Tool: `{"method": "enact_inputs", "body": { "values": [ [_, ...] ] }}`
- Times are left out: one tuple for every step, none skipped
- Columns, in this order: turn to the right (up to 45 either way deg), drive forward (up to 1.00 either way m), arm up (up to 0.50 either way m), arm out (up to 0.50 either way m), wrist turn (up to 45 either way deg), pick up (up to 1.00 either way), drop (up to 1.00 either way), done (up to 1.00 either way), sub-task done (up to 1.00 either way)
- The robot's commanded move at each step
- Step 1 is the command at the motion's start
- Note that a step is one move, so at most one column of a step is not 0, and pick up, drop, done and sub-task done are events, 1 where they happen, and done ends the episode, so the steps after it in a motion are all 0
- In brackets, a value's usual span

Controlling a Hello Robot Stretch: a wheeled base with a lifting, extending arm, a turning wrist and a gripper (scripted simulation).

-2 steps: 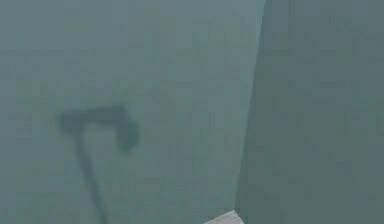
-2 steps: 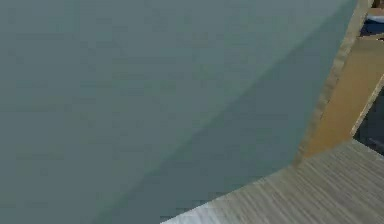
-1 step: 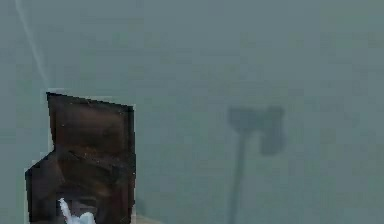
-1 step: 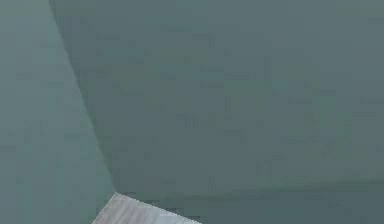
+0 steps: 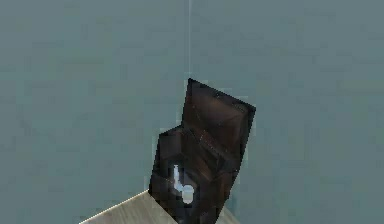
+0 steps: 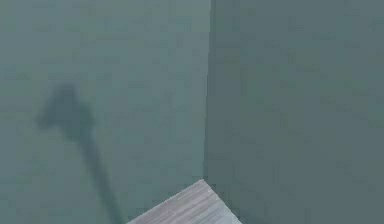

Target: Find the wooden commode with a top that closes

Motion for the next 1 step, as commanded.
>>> {"method": "enact_inputs", "body": {
  "values": [
    [0.0, 0.0, 0.0, 0.0, 0.0, 0.0, 0.0, 1.0, 0.0]
  ]
}}
